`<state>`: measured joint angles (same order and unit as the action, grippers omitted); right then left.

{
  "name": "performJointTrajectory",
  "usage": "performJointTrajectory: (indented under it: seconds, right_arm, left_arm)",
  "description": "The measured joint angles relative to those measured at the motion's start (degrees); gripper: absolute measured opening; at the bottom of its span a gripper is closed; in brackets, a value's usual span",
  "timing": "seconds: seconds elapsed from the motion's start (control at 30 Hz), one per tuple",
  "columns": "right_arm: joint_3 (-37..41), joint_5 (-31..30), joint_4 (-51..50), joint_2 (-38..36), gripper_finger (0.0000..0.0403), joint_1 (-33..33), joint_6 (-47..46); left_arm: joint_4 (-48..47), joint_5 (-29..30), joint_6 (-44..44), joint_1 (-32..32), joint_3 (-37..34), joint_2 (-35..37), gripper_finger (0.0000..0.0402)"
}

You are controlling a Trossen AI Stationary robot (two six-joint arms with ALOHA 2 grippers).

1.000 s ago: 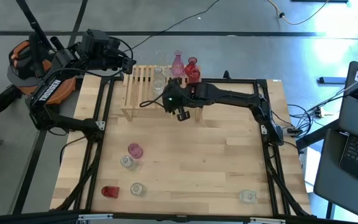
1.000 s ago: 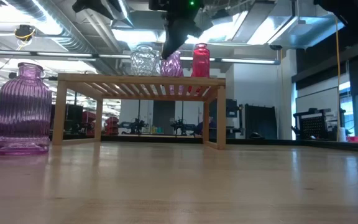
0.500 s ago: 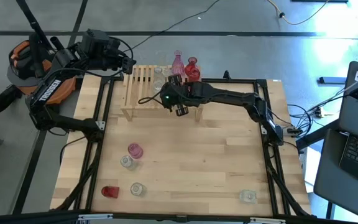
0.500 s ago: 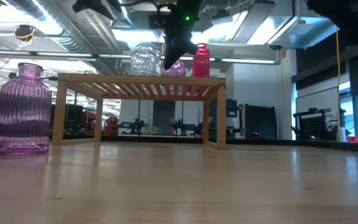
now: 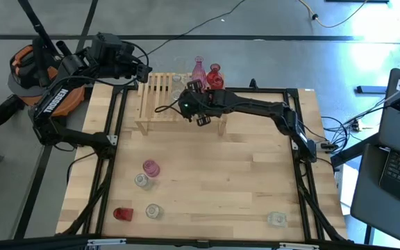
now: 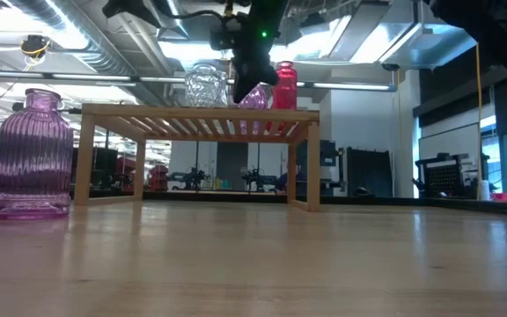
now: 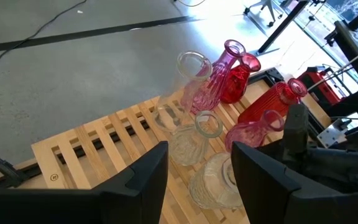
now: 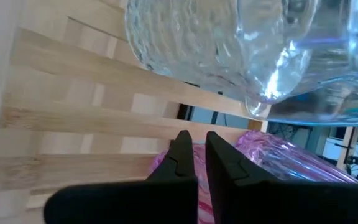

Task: Sort vases onto shelf
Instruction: Put the pink vase on the shelf aligned with the other pink vase

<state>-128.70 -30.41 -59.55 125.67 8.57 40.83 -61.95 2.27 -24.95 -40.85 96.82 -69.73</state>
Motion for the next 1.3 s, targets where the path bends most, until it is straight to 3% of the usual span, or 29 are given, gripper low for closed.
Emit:
performJointTrajectory:
  seconds: [0.37,0.67,1.03,1.3]
  right_arm:
    - [-5.6,-1.6,2.3,-2.9,0.0000,-4.5,1.4]
    - [-6.0,-1.5,-12.8,-4.2,0.0000,-4.3,-10.9]
    - [0.8,0.6,-10.5,-4.3,0.0000,-2.3,-11.1]
    - [5.1,1.1,-3.5,-4.3,0.0000,0.4,-8.6]
  left_arm:
    - [0.0,0.0,0.0,0.0,0.0,0.0,0.0169]
    - [0.0,0.0,0.0,0.0,0.0,0.0,0.0169]
    - [0.0,0.0,0.0,0.0,0.0,0.0,0.0169]
    - [0.0,0.0,0.0,0.0,0.0,0.0,0.0169]
